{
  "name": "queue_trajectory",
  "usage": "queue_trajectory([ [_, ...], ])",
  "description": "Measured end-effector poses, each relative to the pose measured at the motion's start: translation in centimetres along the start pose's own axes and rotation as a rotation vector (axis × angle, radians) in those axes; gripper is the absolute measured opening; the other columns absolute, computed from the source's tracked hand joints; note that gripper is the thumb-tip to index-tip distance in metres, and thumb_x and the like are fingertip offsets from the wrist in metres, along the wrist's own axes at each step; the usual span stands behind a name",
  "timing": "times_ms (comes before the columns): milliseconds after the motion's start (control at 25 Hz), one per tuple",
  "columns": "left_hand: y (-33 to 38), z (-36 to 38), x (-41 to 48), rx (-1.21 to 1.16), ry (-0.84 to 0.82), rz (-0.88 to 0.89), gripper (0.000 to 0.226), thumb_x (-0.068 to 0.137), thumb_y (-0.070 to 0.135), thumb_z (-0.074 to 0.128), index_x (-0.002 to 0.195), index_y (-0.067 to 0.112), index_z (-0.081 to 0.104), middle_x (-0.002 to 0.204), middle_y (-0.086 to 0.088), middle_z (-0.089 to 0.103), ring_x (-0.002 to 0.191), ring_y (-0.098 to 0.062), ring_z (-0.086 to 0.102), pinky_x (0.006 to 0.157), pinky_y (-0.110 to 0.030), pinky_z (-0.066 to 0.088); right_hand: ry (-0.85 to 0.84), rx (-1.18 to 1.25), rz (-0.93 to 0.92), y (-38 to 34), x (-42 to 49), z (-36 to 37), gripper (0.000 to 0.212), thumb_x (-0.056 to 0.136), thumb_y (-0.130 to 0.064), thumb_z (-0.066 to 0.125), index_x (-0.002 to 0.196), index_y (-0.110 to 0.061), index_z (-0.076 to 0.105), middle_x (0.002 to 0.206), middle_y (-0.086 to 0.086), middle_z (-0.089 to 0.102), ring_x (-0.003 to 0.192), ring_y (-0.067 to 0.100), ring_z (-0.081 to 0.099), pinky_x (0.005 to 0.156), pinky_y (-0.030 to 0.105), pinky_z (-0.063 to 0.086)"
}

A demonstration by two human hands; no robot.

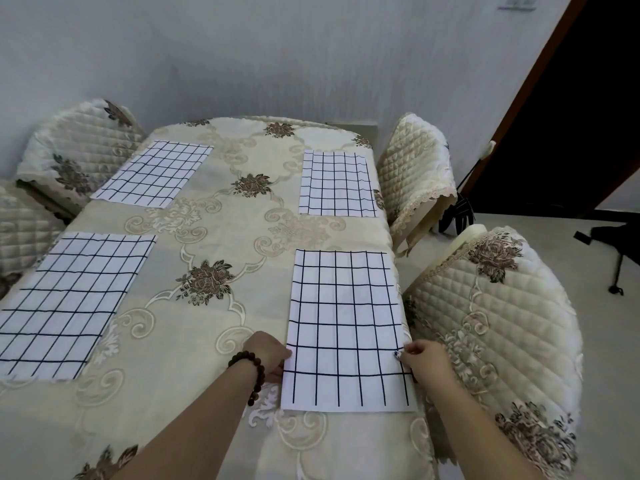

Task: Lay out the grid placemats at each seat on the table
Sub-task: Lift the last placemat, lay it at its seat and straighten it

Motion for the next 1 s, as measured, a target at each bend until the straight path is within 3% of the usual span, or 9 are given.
queue_trajectory([
  [120, -0.3, -0.1, 0.6, 0.134, 0.041, 0.032, 0.009, 0.076, 0.008, 0.065, 0.074, 0.0, 0.062, 0.086, -0.027, 0.07, 0.081, -0.037, 0.07, 0.074, -0.05, 0.058, 0.004, -0.021, -0.037, 0.0, -0.1, 0.4, 0.02, 0.073, -0.01, 0.076, 0.063, -0.02, 0.063, 0.06, -0.001, 0.062, 0.056, 0.017, 0.052, 0.063, 0.029, 0.045],
  [240, 0.0, -0.4, -0.1, 0.267, 0.089, 0.073, 0.015, 0.077, 0.009, 0.064, 0.066, 0.006, 0.056, 0.071, -0.015, 0.063, 0.077, -0.032, 0.069, 0.074, -0.043, 0.059, 0.014, -0.013, -0.037, -0.2, -0.4, 0.6, 0.022, 0.073, -0.009, 0.075, 0.06, -0.021, 0.062, 0.062, 0.0, 0.064, 0.06, 0.018, 0.055, 0.065, 0.028, 0.044],
  [440, -0.3, -0.8, -0.6, 0.268, 0.111, 0.091, 0.017, 0.077, 0.011, 0.069, 0.064, 0.009, 0.059, 0.069, -0.014, 0.062, 0.067, -0.026, 0.065, 0.073, -0.042, 0.059, 0.026, -0.015, -0.034, -0.4, -0.7, 0.9, 0.019, 0.073, -0.011, 0.076, 0.061, -0.019, 0.062, 0.067, 0.0, 0.065, 0.066, 0.019, 0.057, 0.063, 0.026, 0.04],
  [520, -0.2, -0.9, -0.9, 0.295, 0.118, 0.099, 0.016, 0.078, 0.014, 0.069, 0.066, 0.009, 0.062, 0.071, -0.014, 0.066, 0.072, -0.027, 0.068, 0.074, -0.037, 0.058, 0.026, -0.032, -0.035, -0.4, -0.7, 1.0, 0.015, 0.074, -0.013, 0.076, 0.066, -0.015, 0.063, 0.075, 0.003, 0.066, 0.073, 0.022, 0.06, 0.066, 0.027, 0.04],
  [640, 0.6, -1.6, -1.8, 0.487, 0.201, 0.14, 0.018, 0.084, 0.024, 0.061, 0.082, 0.007, 0.066, 0.083, -0.008, 0.07, 0.081, -0.023, 0.066, 0.073, -0.028, 0.052, 0.047, -0.146, -0.055, -0.7, -1.2, 0.8, 0.016, 0.076, -0.02, 0.073, 0.076, -0.012, 0.059, 0.082, 0.006, 0.064, 0.081, 0.027, 0.059, 0.066, 0.029, 0.039],
  [760, 2.3, -2.4, -1.9, 0.616, 0.413, 0.302, 0.023, 0.092, 0.028, 0.049, 0.1, 0.009, 0.06, 0.102, -0.007, 0.062, 0.093, -0.023, 0.059, 0.075, -0.031, 0.046, 0.235, -0.371, -0.215, -2.1, -1.4, 0.4, 0.024, 0.085, -0.027, 0.061, 0.099, -0.008, 0.056, 0.095, 0.013, 0.059, 0.088, 0.031, 0.054, 0.068, 0.035, 0.043],
  [840, 4.4, -2.0, -0.4, 0.617, 0.51, 0.554, 0.024, 0.091, 0.018, 0.051, 0.109, 0.004, 0.061, 0.112, -0.013, 0.06, 0.103, -0.03, 0.057, 0.083, -0.037, 0.046, 0.305, -0.455, -0.402, -4.6, -0.6, 1.1, 0.031, 0.089, -0.024, 0.056, 0.112, -0.005, 0.057, 0.11, 0.016, 0.058, 0.101, 0.033, 0.052, 0.079, 0.04, 0.045],
  [920, 6.7, -0.4, 2.0, 0.674, 0.528, 0.762, 0.031, 0.088, 0.009, 0.051, 0.116, -0.003, 0.059, 0.122, -0.021, 0.059, 0.113, -0.037, 0.056, 0.095, -0.044, 0.045, 0.255, -0.492, -0.579, -7.9, 1.4, 3.0, 0.035, 0.093, -0.023, 0.049, 0.122, -0.004, 0.055, 0.127, 0.016, 0.054, 0.118, 0.034, 0.048, 0.096, 0.043, 0.041],
  [1000, 8.8, 1.8, 4.3, 0.796, 0.425, 0.818, 0.045, 0.093, 0.012, 0.04, 0.136, -0.002, 0.042, 0.145, -0.021, 0.04, 0.136, -0.034, 0.036, 0.113, -0.042, 0.028, 0.133, -0.582, -0.671, -11.2, 3.9, 5.7, 0.053, 0.093, -0.031, 0.026, 0.138, -0.008, 0.043, 0.149, 0.013, 0.036, 0.141, 0.032, 0.027, 0.113, 0.044, 0.024],
])
Point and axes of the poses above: each hand's wrist, its own x-axis towards the middle knuckle, its own z-axis out of the palm, y = z × x, the point moved 3 cm from there along x, towards the middle knuckle
